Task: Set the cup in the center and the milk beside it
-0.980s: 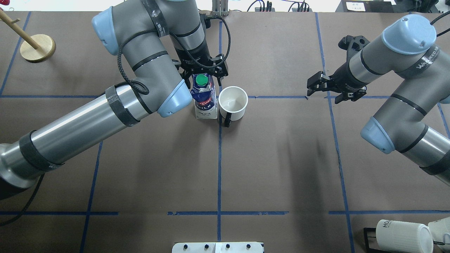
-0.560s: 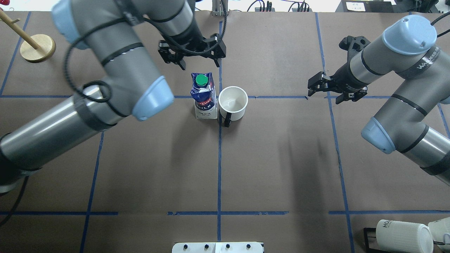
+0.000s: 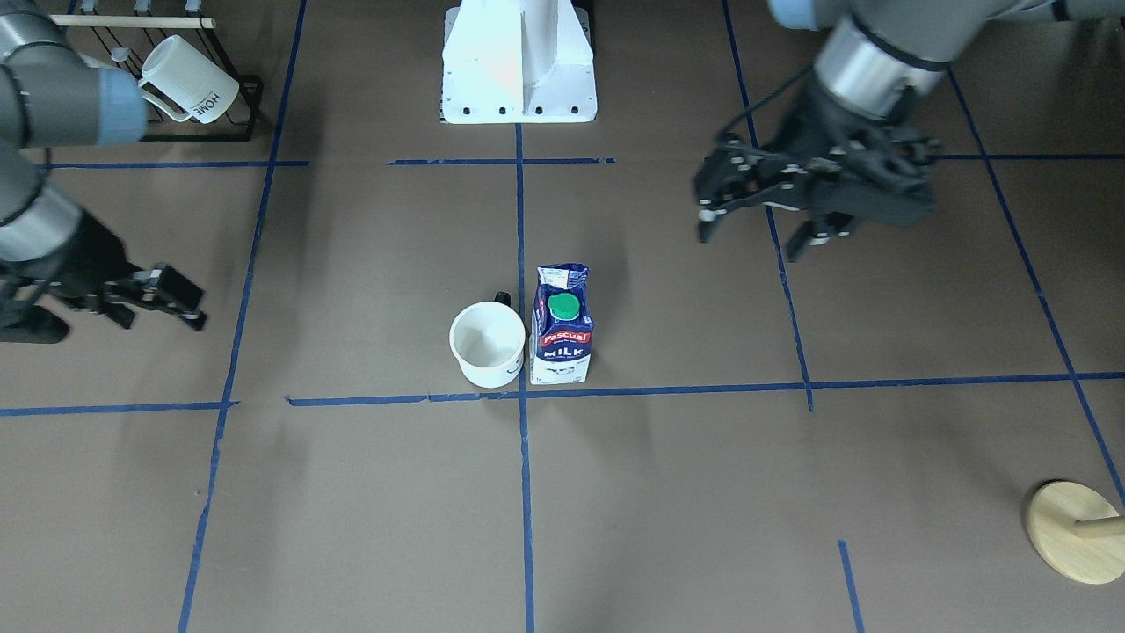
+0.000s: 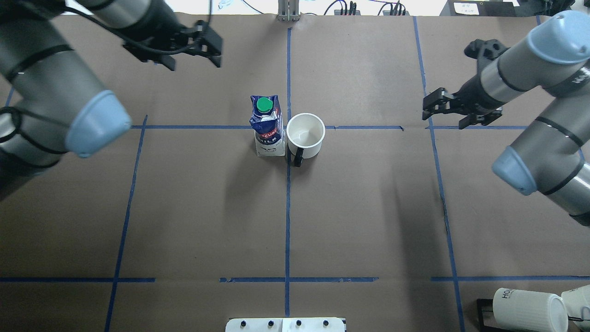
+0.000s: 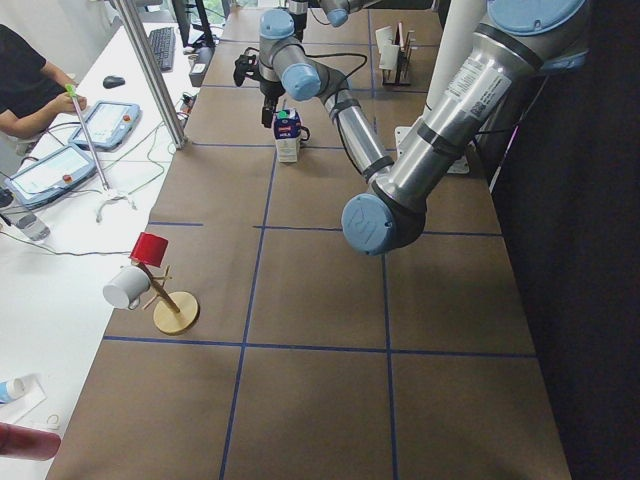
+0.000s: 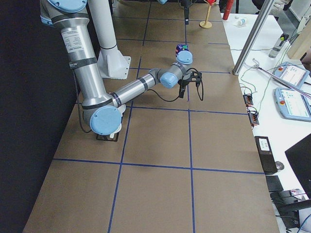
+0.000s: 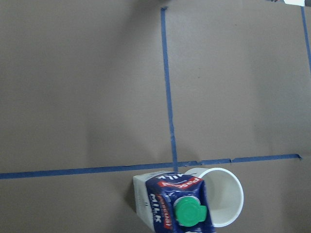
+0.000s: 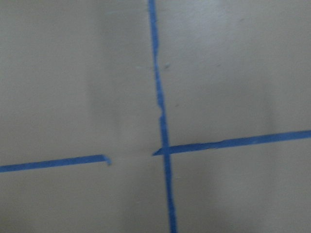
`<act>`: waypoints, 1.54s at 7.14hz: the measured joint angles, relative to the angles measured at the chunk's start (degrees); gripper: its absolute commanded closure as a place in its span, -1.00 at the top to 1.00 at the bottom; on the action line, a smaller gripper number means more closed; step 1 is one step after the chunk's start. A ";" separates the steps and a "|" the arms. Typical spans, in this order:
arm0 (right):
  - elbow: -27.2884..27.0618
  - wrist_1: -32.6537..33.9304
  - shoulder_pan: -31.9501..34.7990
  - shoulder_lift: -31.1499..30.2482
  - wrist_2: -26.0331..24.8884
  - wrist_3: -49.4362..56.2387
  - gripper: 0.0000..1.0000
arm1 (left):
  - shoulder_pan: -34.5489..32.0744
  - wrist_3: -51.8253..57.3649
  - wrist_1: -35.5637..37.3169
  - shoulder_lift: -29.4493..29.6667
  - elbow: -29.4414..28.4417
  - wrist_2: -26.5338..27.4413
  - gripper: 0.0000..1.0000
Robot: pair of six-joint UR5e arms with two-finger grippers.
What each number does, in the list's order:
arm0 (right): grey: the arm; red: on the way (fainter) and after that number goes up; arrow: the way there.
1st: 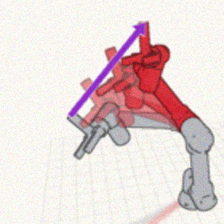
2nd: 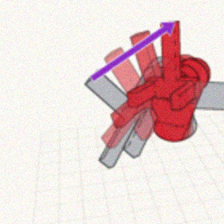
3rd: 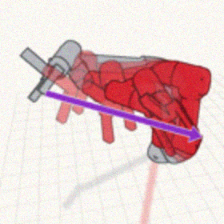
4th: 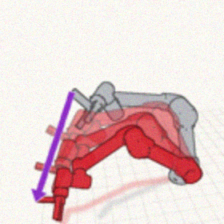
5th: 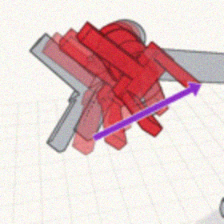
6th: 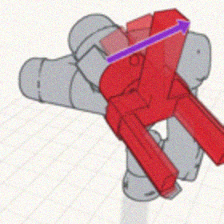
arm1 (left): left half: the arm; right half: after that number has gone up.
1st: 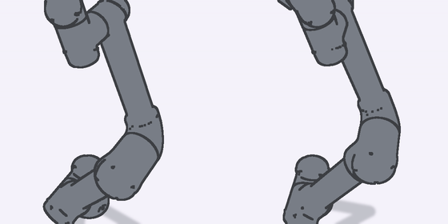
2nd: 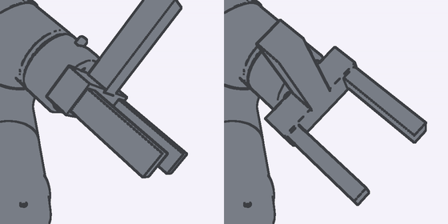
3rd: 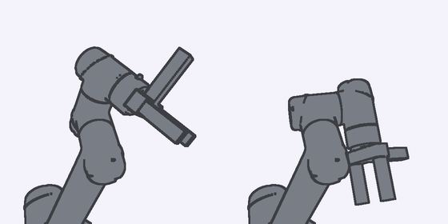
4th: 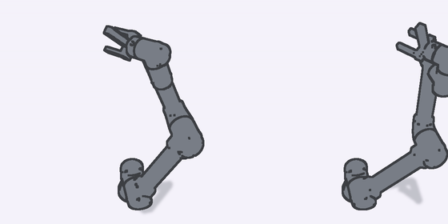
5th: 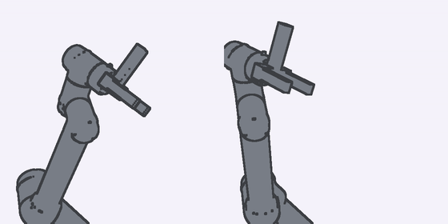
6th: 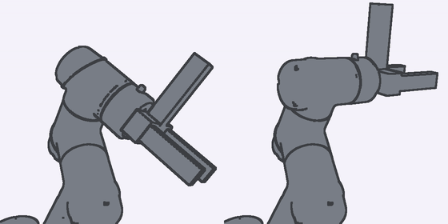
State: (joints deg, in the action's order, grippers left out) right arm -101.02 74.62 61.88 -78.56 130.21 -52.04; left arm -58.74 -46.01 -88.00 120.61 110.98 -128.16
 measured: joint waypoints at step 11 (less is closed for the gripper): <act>7.24 22.67 26.41 -6.26 7.02 58.94 1.00 | -33.02 61.98 1.92 -19.33 -29.45 -13.38 1.00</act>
State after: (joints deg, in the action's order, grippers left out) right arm -93.78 97.28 88.29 -84.82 137.23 6.90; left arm -91.76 15.97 -86.08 101.28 81.53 -141.53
